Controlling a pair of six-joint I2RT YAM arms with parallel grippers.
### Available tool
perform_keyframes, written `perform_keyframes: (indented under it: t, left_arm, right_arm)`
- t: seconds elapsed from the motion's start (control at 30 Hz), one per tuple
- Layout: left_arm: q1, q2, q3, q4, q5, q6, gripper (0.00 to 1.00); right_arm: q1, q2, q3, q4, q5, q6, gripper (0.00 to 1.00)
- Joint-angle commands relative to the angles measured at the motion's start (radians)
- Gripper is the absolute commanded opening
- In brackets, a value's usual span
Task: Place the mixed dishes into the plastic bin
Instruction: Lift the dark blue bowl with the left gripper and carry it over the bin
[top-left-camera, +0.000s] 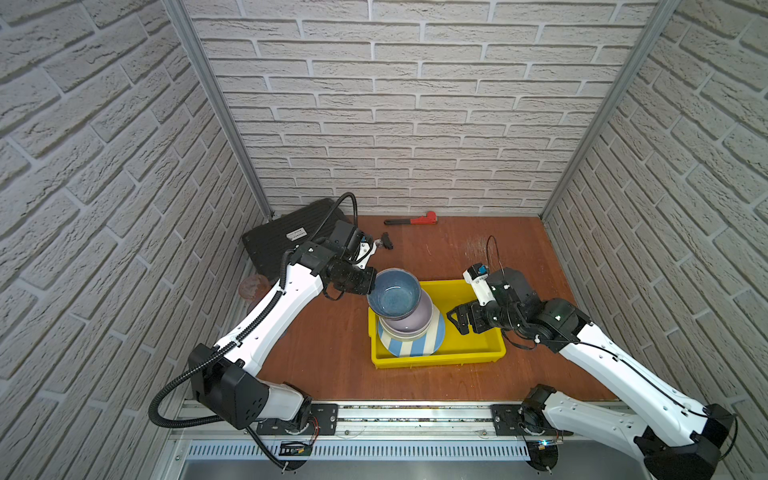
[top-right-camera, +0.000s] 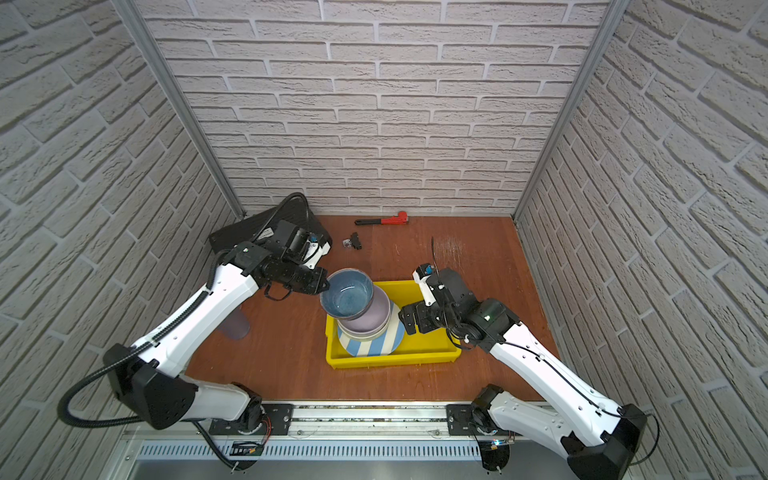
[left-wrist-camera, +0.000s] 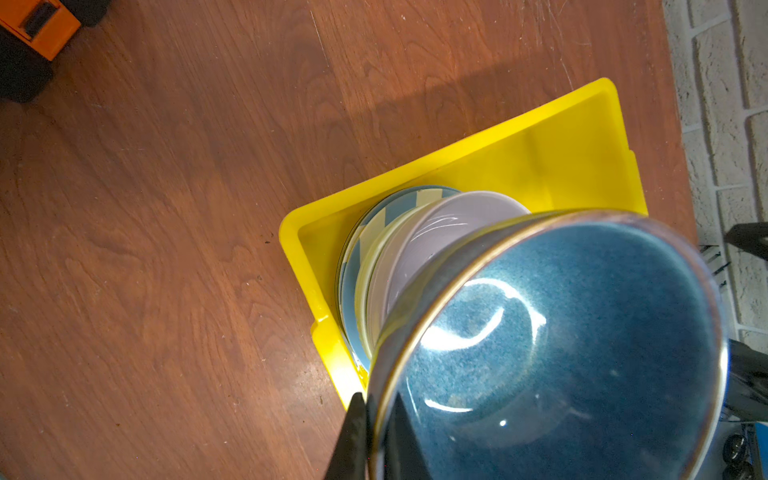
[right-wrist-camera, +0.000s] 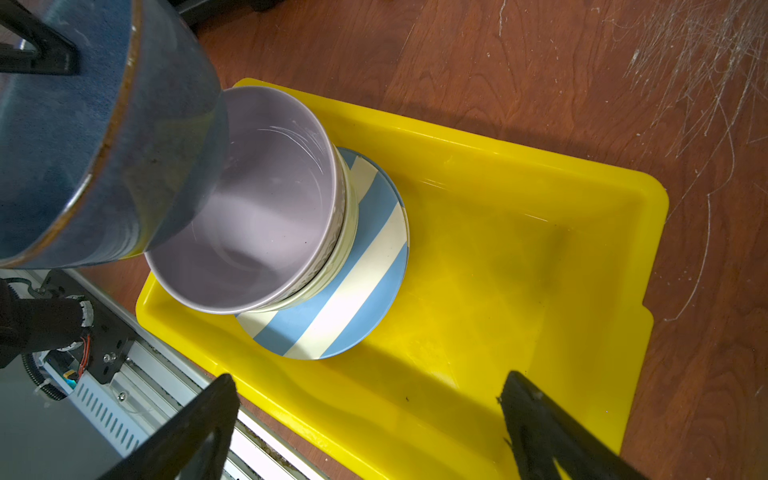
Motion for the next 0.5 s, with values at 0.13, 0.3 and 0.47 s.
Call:
perform_keyframes:
  t: [0.13,0.3,0.47]
  left_arm:
    - [-0.032,0.009,0.020,0.082,0.029,-0.003,0.00]
    - [-0.036,0.027,0.010,0.086,0.021,0.001,0.00]
    - [-0.038,0.035,0.002,0.082,0.008,0.008,0.00]
  right_arm:
    - [-0.009,-0.010,-0.005,0.024,0.007,0.003,0.99]
    - [-0.010,-0.003,-0.006,0.028,0.006,0.003,0.99]
    - [-0.010,0.003,-0.007,0.031,0.007,0.003,0.98]
